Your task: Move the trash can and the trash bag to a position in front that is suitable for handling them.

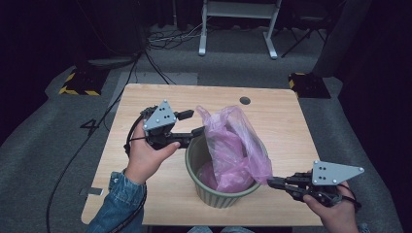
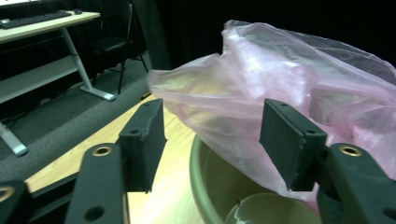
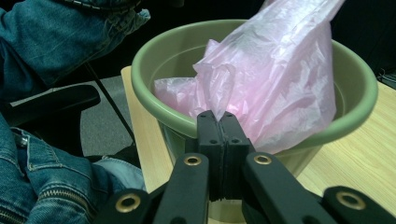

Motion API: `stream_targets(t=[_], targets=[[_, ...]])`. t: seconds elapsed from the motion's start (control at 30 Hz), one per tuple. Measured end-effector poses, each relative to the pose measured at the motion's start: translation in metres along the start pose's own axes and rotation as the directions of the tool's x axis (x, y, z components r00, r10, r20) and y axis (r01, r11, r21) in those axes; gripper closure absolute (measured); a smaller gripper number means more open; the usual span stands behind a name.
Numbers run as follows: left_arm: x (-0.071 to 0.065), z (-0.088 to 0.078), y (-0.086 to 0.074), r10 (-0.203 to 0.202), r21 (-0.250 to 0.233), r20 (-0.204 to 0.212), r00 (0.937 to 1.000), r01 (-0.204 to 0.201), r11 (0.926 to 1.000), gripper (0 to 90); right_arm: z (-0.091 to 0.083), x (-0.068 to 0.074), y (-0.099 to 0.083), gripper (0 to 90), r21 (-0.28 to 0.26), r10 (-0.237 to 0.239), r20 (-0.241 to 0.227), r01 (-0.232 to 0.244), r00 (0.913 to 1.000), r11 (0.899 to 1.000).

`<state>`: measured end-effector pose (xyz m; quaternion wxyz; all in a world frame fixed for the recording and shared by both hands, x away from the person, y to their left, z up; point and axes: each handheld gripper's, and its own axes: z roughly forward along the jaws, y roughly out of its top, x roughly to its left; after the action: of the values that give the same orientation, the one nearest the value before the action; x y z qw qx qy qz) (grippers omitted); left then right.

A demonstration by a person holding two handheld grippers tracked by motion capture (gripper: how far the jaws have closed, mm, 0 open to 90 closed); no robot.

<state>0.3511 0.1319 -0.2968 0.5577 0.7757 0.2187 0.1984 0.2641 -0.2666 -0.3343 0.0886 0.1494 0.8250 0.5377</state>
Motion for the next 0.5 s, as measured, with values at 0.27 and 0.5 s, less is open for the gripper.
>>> stream_targets(t=[0.27,0.5], targets=[[-0.026,-0.019,0.016,0.034,-0.059,0.012,0.9994,-0.033,0.9977,41.5,0.007,0.005,0.004,89.4,-0.022,0.009,-0.002,-0.009,1.0,1.0],[-0.047,0.013,0.018,0.048,-0.009,0.152,0.9872,-0.047,0.9989,44.2,0.019,0.016,0.01,89.4,-0.015,-0.029,-0.04,0.028,0.9988,1.0]])
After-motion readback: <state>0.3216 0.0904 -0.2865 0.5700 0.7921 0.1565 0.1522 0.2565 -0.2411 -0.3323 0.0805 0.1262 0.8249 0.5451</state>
